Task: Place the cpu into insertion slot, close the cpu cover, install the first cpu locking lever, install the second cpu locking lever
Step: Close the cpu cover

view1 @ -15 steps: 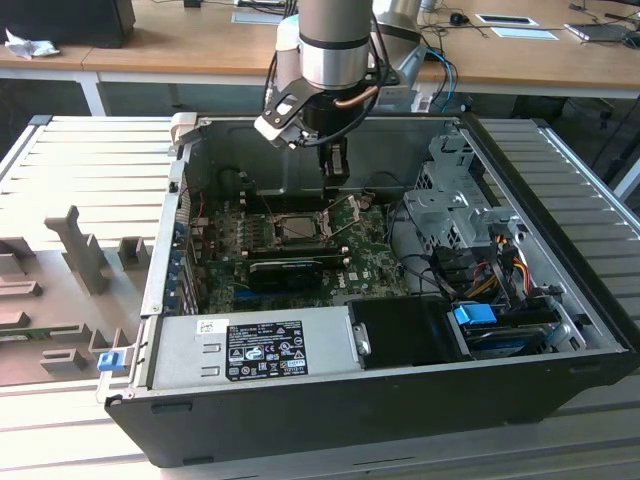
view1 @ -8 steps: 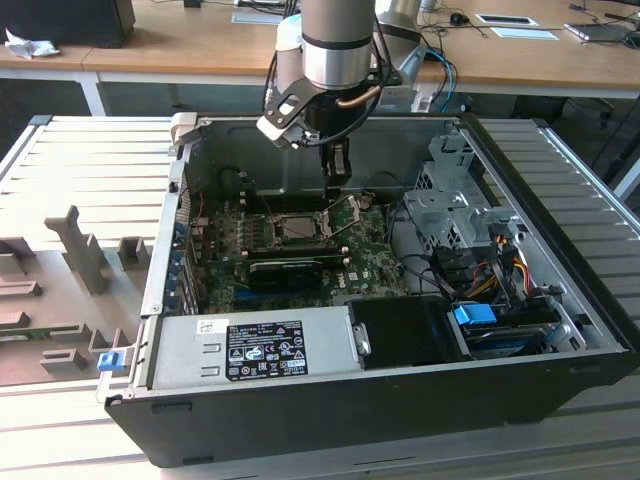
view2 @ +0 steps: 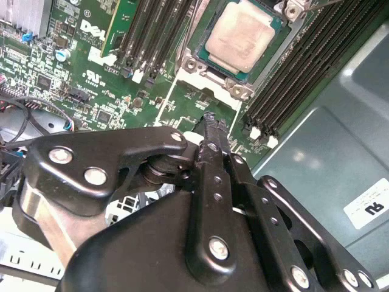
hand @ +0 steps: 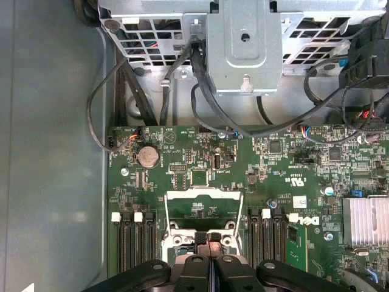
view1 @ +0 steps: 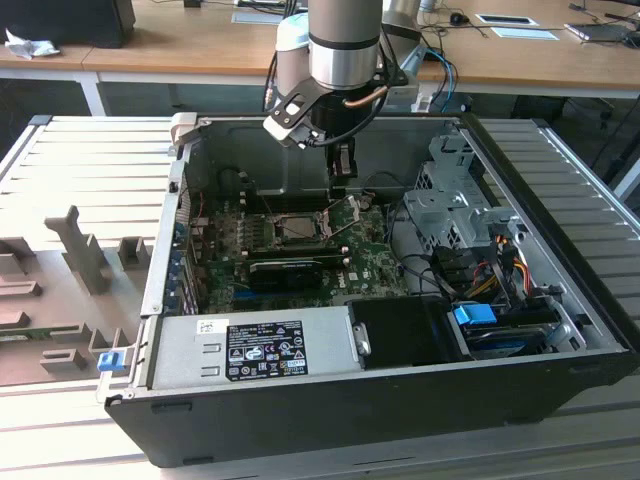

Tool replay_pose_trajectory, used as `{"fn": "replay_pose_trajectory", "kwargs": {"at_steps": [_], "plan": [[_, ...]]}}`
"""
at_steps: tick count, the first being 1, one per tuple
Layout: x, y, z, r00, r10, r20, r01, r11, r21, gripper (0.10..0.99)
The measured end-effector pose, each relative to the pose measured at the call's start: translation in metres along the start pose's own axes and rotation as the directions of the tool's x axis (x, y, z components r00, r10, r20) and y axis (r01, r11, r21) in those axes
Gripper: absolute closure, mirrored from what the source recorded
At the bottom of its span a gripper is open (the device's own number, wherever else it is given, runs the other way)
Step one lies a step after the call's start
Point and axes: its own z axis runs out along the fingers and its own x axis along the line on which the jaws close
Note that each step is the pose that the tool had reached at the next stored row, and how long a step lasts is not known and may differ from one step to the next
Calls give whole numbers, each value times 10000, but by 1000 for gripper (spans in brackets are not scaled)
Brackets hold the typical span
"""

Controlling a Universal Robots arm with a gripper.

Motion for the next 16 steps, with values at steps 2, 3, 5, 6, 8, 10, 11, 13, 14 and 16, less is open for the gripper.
{"fn": "replay_pose_trajectory", "kwargs": {"at_steps": [2,3,5,6,8,10,11,13,14,16], "plan": [[2,20,3,10000,-1,0,1,10000,0,980],[3,28,4,10000,0,1,0,10000,0,980],[4,45,6,10000,-1,1,1,10000,1,980],[4,53,7,10000,-1,1,1,10000,1,980],[5,64,8,10000,0,0,0,10000,1,980],[6,84,9,10000,0,1,0,10000,1,980],[6,94,10,10000,0,0,0,10000,1,980],[7,109,11,10000,-1,0,1,10000,0,980],[8,115,12,10000,-1,0,1,10000,0,980],[9,132,13,10000,-2,1,2,10000,0,980]]}}
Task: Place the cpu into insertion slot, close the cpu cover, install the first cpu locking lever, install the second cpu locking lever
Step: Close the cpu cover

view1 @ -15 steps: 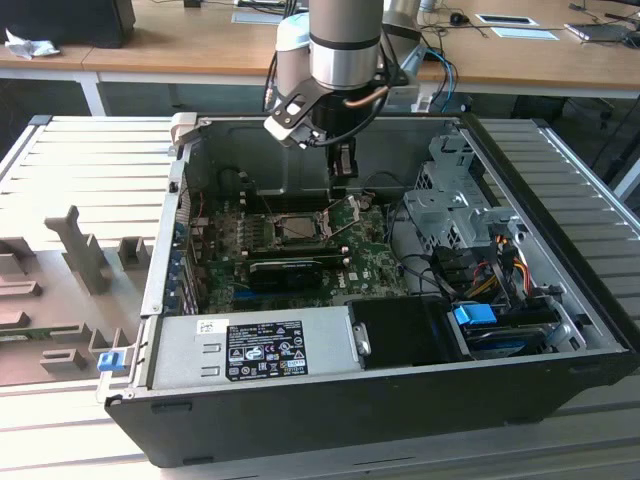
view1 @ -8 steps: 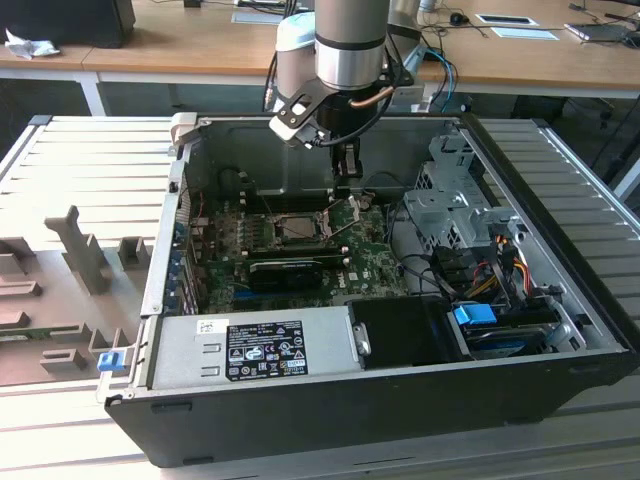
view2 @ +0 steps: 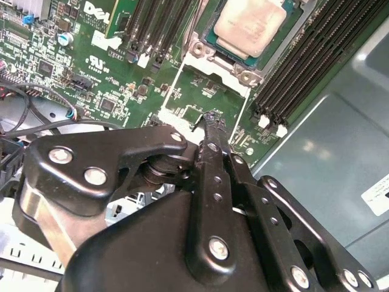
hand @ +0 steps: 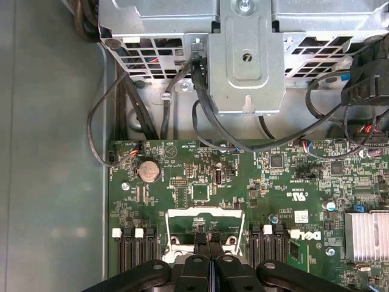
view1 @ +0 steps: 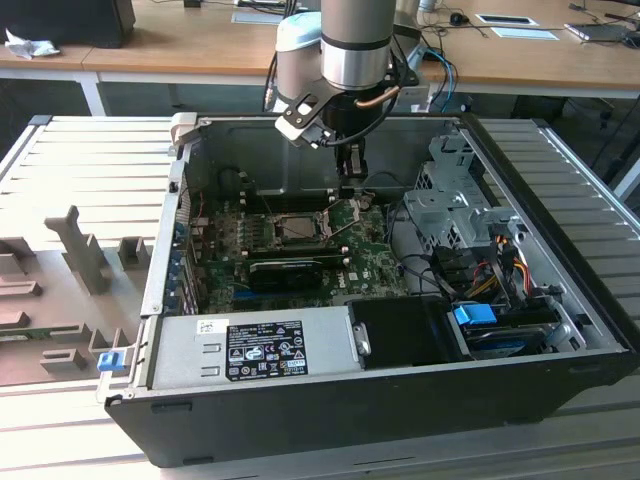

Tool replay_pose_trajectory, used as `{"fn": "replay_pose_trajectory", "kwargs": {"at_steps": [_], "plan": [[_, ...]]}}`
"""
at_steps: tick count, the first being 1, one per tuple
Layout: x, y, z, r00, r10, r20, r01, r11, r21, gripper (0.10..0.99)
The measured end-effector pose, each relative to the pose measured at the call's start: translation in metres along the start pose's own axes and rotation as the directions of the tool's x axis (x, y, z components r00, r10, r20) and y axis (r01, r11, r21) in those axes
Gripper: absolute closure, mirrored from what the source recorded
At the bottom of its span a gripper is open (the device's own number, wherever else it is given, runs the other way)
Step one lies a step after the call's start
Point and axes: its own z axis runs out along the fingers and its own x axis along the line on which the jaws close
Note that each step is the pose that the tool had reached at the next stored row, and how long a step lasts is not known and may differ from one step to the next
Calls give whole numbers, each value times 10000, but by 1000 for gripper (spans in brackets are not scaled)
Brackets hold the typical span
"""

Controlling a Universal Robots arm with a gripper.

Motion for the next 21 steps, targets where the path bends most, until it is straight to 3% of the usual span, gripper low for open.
{"fn": "replay_pose_trajectory", "kwargs": {"at_steps": [5,17,21], "plan": [[3,42,3,10000,-2,-1,2,10000,1,980],[8,225,17,10000,-18,-2,18,10000,7,980],[8,244,26,10000,-24,5,24,10000,8,980]]}}
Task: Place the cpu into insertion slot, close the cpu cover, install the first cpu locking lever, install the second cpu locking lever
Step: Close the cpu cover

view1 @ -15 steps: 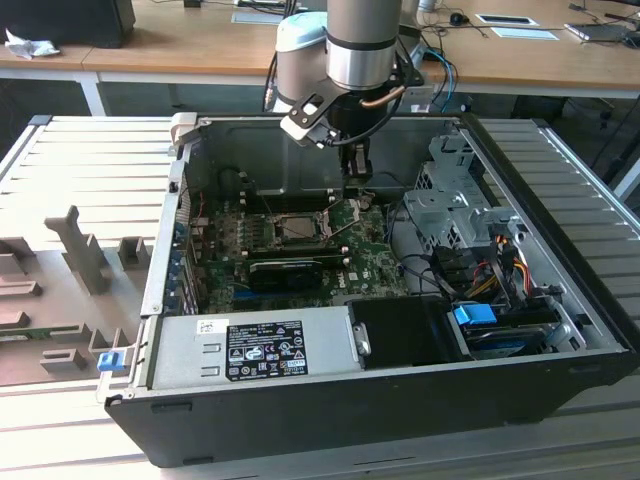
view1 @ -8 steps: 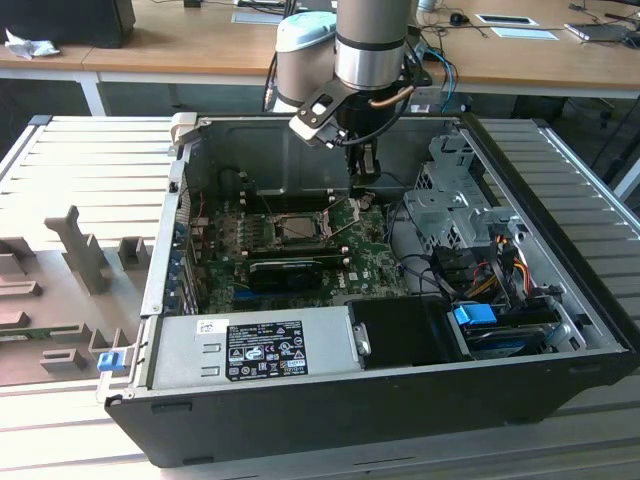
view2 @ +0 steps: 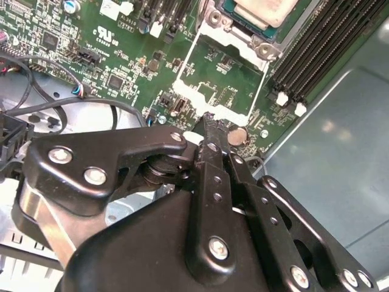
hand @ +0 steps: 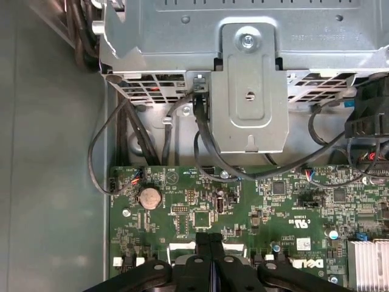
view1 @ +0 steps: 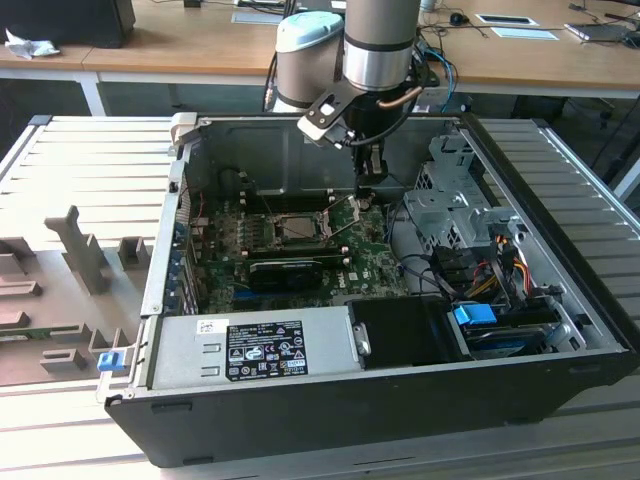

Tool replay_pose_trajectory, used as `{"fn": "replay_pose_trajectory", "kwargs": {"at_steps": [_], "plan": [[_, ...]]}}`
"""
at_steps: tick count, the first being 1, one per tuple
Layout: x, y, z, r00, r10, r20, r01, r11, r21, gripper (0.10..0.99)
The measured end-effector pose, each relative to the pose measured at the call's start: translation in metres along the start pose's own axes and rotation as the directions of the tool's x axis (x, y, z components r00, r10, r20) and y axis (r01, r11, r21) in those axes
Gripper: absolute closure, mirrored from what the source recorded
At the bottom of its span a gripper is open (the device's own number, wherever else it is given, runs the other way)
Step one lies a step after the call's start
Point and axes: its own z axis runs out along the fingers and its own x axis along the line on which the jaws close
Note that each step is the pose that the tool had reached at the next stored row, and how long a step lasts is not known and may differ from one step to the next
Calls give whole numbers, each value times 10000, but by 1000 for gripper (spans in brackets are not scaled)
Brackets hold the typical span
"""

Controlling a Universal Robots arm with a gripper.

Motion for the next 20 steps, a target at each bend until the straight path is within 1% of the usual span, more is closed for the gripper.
{"fn": "replay_pose_trajectory", "kwargs": {"at_steps": [1,3,5,7,8,10,12,14,16,17,18,20], "plan": [[0,0,7,10000,0,1,0,10000,-1,980],[0,9,46,10000,0,5,0,10000,0,980],[-1,40,84,10000,-6,6,6,10000,8,980],[0,94,131,10000,-43,3,43,10000,29,980],[2,115,146,10000,-45,3,45,10000,49,980],[7,170,200,10000,-46,2,46,9999,125,980],[7,177,232,10000,-46,2,46,9998,171,980],[7,176,238,10000,-45,3,44,9995,328,980],[7,175,237,10000,-42,3,42,9983,575,980],[8,174,236,10000,-42,2,42,9980,626,980],[8,171,234,10000,-40,0,40,9978,656,980],[7,158,232,10000,-40,3,40,9978,667,980]]}}
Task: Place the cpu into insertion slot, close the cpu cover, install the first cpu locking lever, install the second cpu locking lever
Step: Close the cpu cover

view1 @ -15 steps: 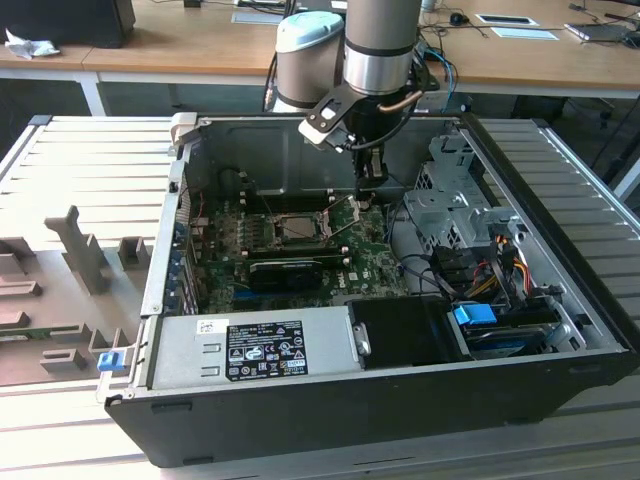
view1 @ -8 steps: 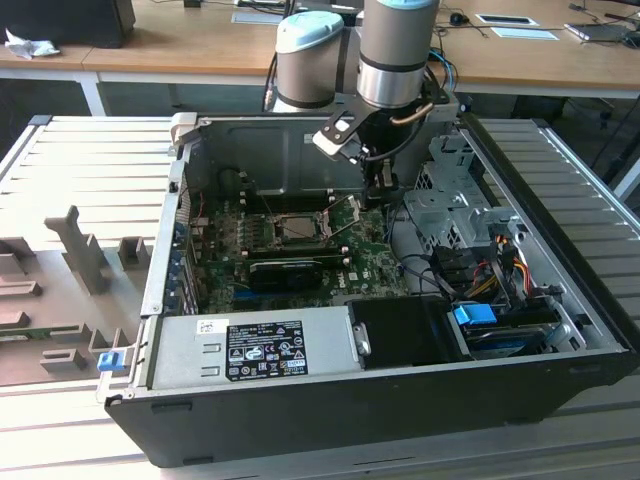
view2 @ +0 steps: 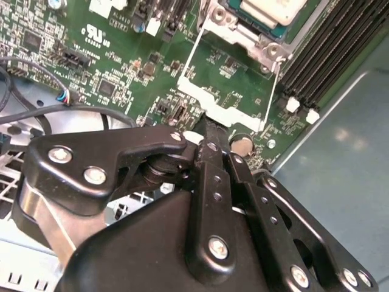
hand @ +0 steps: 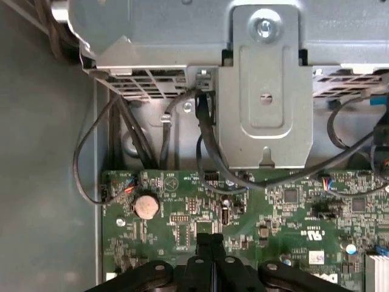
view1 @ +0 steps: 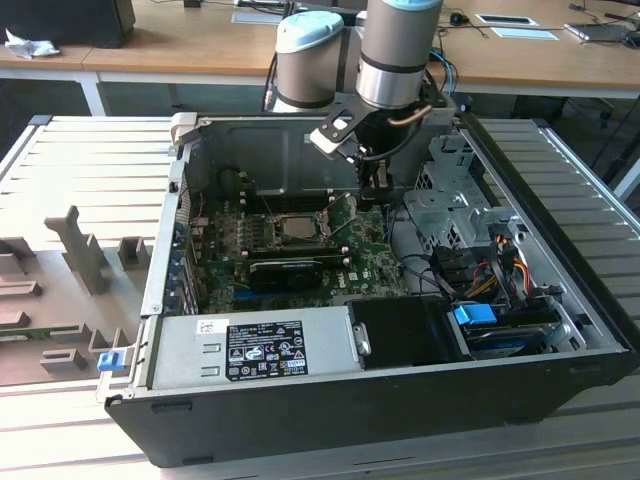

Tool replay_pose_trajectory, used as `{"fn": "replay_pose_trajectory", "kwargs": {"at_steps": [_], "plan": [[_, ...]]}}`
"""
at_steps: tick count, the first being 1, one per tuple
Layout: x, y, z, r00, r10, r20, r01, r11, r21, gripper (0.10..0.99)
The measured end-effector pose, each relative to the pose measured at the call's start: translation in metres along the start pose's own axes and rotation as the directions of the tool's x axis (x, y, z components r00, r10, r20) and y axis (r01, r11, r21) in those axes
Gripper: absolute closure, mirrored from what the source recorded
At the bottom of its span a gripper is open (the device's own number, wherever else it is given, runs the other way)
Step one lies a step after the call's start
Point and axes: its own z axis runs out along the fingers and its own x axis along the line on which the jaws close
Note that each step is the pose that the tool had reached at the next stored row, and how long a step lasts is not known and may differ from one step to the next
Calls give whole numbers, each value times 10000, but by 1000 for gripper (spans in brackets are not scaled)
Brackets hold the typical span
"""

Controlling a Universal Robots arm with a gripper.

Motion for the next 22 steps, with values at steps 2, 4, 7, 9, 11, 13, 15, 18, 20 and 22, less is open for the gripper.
{"fn": "replay_pose_trajectory", "kwargs": {"at_steps": [2,4,7,9,11,13,15,18,20,22], "plan": [[0,-26,0,10000,-1,0,1,10000,0,980],[0,-34,0,10000,-4,-1,4,10000,0,980],[0,-58,0,10000,-6,-1,6,10000,0,980],[0,-75,0,10000,-5,-1,5,10000,0,980],[0,-86,0,10000,-5,-1,5,10000,0,980],[0,-98,0,10000,-6,-1,6,10000,0,980],[0,-108,-1,10000,-6,0,6,10000,1,980],[0,-117,0,10000,-5,-1,5,10000,0,980],[0,-126,0,10000,-5,-1,5,10000,0,980],[0,-130,-1,10000,-6,-1,6,10000,0,980]]}}
